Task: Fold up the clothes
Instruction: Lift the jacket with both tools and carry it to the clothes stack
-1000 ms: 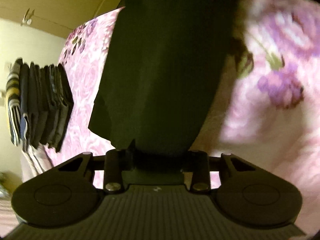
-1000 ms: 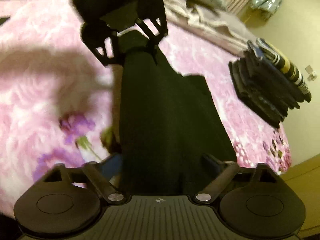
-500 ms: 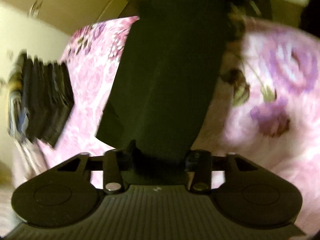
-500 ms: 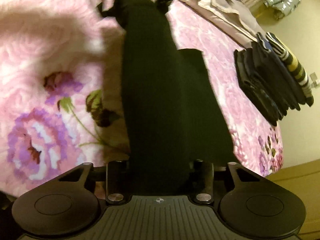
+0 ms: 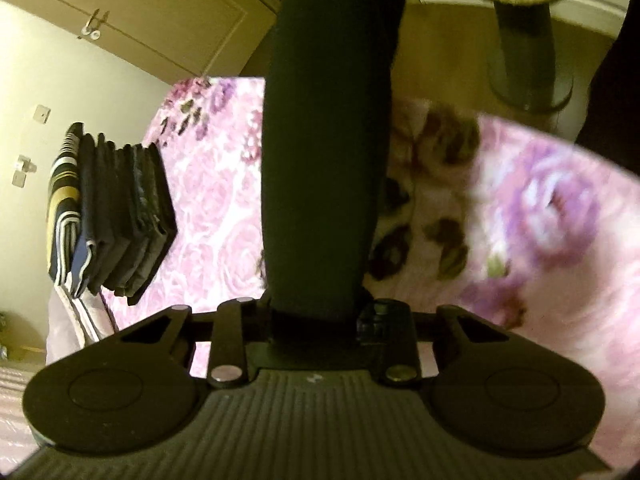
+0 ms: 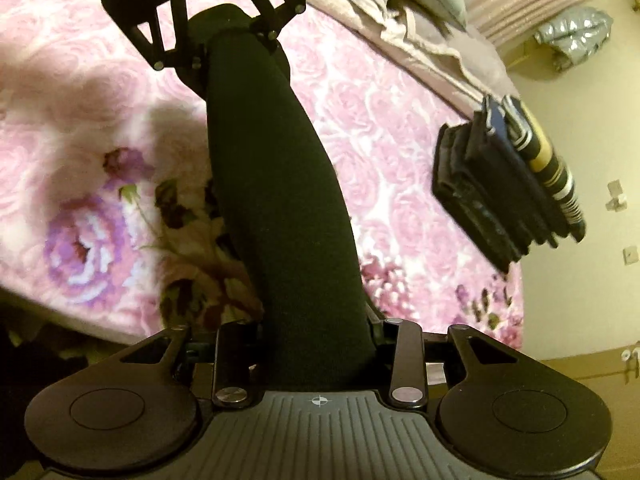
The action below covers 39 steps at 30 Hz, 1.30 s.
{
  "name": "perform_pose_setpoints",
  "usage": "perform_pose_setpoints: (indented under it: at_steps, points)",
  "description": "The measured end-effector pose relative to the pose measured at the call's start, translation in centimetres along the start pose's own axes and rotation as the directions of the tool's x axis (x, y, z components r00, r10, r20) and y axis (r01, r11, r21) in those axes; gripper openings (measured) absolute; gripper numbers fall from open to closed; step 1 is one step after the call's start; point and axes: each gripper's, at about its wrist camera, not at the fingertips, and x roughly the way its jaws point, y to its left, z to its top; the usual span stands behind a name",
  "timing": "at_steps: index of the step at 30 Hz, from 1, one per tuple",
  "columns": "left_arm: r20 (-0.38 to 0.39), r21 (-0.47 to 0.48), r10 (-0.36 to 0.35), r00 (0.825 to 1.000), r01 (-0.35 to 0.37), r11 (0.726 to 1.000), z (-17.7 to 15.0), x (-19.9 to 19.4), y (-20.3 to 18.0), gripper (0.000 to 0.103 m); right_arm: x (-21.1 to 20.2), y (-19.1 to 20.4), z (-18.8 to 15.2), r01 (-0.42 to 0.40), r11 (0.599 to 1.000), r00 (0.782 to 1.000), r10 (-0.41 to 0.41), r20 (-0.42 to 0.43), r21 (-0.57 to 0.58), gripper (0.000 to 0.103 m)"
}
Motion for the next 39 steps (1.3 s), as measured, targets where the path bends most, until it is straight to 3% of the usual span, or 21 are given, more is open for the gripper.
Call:
perform_pose_setpoints:
  at_steps: [8, 16, 29, 35, 39]
  points:
    - [-0.034, -0.040, -0.010, 0.999, 0.008, 0.999, 2.6, -6.3, 0.7, 0.029, -6.4, -1.2, -0.6, -0.011, 0.999, 0.999, 0.012, 0.034, -0.039, 0.037]
    - [-0.122, -0.100, 0.010, 0.992, -0.023, 0.995, 5.9, -7.8, 2.5, 0.029, -7.3, -5.0, -2.3, -0.022, 0.996, 0.994, 0.032, 0.107, -0.090, 0.037]
    - [-0.255, -0.257, 0.073, 0.964, -0.140, 0.956, 19.0, -4.0, 8.9, 0.029, -4.4, -20.4, -12.5, 0.008, 0.981, 0.972, 0.038, 0.234, -0.192, 0.037]
    - [-0.264, -0.279, 0.124, 0.957, -0.198, 0.940, 22.0, -2.7, 12.5, 0.029, -3.9, -26.7, -14.9, 0.070, 0.979, 0.962, -0.015, 0.273, -0.192, 0.037]
    - [-0.260, -0.271, 0.177, 0.949, -0.247, 0.930, 21.8, -2.0, 15.3, 0.028, -2.9, -30.2, -14.5, 0.097, 0.976, 0.957, -0.038, 0.289, -0.194, 0.037]
